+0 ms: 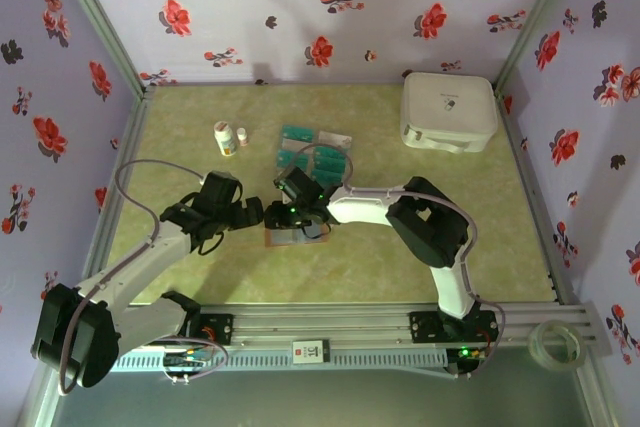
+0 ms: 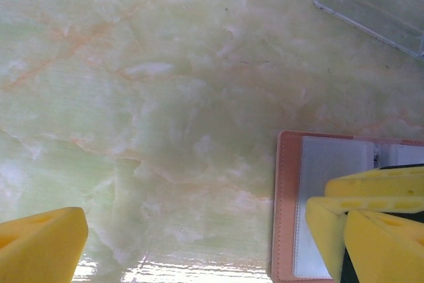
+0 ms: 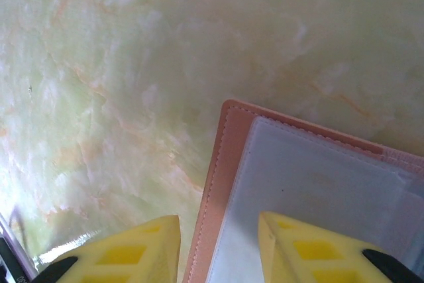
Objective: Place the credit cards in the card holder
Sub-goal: Flip over the card slot on the card holder, then pick up the credit card from the storage box.
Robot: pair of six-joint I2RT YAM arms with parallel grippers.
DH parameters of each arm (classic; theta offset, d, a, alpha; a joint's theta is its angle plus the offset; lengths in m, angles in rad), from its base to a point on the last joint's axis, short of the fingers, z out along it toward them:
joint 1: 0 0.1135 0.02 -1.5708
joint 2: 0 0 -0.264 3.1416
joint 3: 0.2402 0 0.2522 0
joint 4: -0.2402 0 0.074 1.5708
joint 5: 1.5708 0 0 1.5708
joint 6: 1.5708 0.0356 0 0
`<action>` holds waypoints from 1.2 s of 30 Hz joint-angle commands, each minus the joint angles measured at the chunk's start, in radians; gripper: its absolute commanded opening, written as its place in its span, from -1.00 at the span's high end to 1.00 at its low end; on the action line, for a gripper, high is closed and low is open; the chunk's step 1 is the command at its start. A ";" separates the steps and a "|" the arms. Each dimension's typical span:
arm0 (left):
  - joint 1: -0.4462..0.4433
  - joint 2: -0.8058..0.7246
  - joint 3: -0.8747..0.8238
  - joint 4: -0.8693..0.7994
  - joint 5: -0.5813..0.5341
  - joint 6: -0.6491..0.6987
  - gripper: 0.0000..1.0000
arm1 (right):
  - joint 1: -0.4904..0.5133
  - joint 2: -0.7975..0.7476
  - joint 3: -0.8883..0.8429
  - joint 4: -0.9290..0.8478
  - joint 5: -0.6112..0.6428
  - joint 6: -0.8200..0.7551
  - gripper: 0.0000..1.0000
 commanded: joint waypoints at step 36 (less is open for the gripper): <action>0.012 0.166 -0.007 0.057 0.065 0.052 -0.99 | -0.253 0.098 0.523 -0.796 0.390 -0.899 0.32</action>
